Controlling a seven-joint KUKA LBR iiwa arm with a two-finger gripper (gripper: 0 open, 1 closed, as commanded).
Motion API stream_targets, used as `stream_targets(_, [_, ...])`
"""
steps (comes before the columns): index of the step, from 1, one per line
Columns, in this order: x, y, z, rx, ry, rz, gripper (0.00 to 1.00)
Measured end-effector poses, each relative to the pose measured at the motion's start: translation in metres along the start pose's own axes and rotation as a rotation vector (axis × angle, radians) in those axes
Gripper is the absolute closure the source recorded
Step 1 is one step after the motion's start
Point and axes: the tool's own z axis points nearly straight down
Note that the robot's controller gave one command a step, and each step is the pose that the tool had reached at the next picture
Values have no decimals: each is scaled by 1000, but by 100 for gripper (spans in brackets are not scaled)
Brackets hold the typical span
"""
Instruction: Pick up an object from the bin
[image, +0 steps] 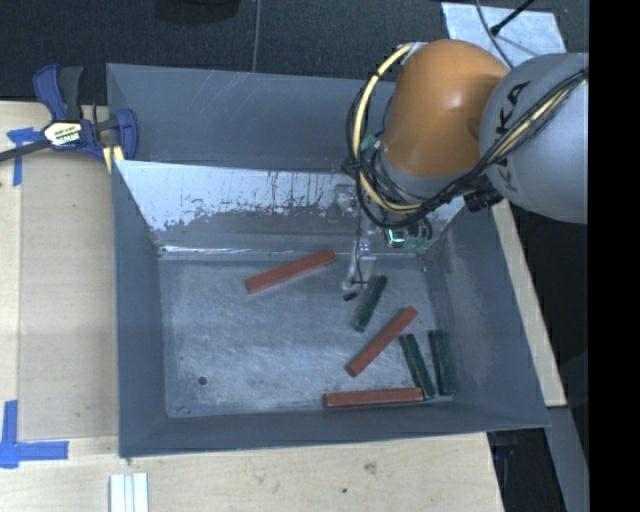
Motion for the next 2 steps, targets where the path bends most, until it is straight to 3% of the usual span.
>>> stream_targets(1, [-5, 28, 127, 0, 7, 48, 0])
stream_targets(2, [-8, 39, 94, 0, -7, -181, 0])
